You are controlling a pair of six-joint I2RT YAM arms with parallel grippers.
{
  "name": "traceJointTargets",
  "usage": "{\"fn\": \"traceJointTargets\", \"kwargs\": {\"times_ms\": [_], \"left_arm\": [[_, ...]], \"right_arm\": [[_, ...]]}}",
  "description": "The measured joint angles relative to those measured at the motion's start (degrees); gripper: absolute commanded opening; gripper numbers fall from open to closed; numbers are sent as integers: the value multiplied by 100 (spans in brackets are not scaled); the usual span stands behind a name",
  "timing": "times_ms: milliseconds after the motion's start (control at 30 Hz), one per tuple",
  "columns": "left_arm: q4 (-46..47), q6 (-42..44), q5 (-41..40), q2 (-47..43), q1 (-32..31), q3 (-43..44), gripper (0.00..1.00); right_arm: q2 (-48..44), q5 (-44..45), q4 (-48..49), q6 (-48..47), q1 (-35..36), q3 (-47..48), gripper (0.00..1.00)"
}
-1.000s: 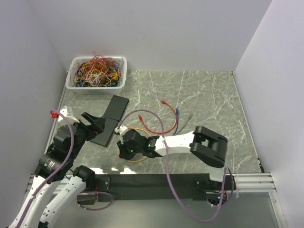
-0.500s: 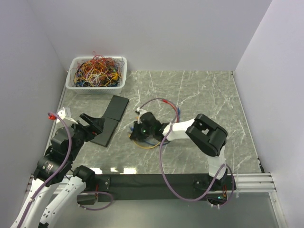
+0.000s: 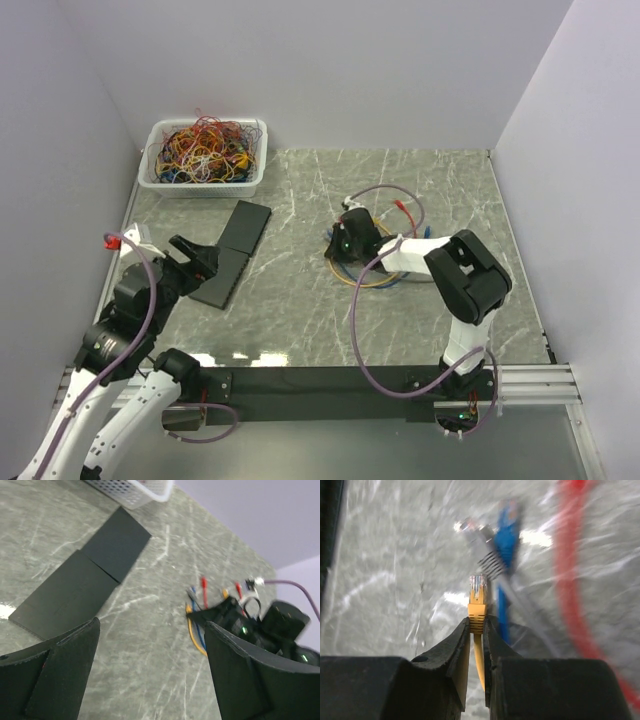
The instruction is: Insert the plug into the switch port
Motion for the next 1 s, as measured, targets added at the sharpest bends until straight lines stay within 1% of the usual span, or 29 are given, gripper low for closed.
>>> {"fn": "traceJointTargets", "kwargs": {"times_ms": [67,100,200,333,400,500,600,700,767,867,1000], "left_arm": [[42,-101,-208,162,0,-63,93],[52,-162,-361,273,0,-138,99],[192,-315,-684,549,0,-468,99],[555,-387,-852,828,2,-986,99],[741,-376,-848,1005,39,-1110,99],[1134,-264,-741,1379,291,-1128,99],[1716,-66,-184,1836,966,-1222,99],[2323,129,601,2184,1853,-1537,99],[2610,219,970,2341,2280,-1755,99],[2986,306,1497,2625,2573,-1947,99],[3493,323,1939,3045,2822,-2081,99]], "right_arm": [[-37,205,-286,-186,256,120,0],[-48,297,-450,-297,459,212,0],[-72,584,-874,-658,1276,629,0],[-103,597,-946,-931,2153,1071,0],[-109,494,-933,-997,2380,1150,0],[-72,411,-990,-1062,2433,1154,0],[-9,319,-1064,-1113,2422,1156,0],[13,245,-1119,-1169,2417,1156,0],[15,208,-1095,-1204,2417,1156,0],[15,125,-1067,-1228,2420,1156,0],[33,4,-1008,-1228,2422,1156,0]]}}
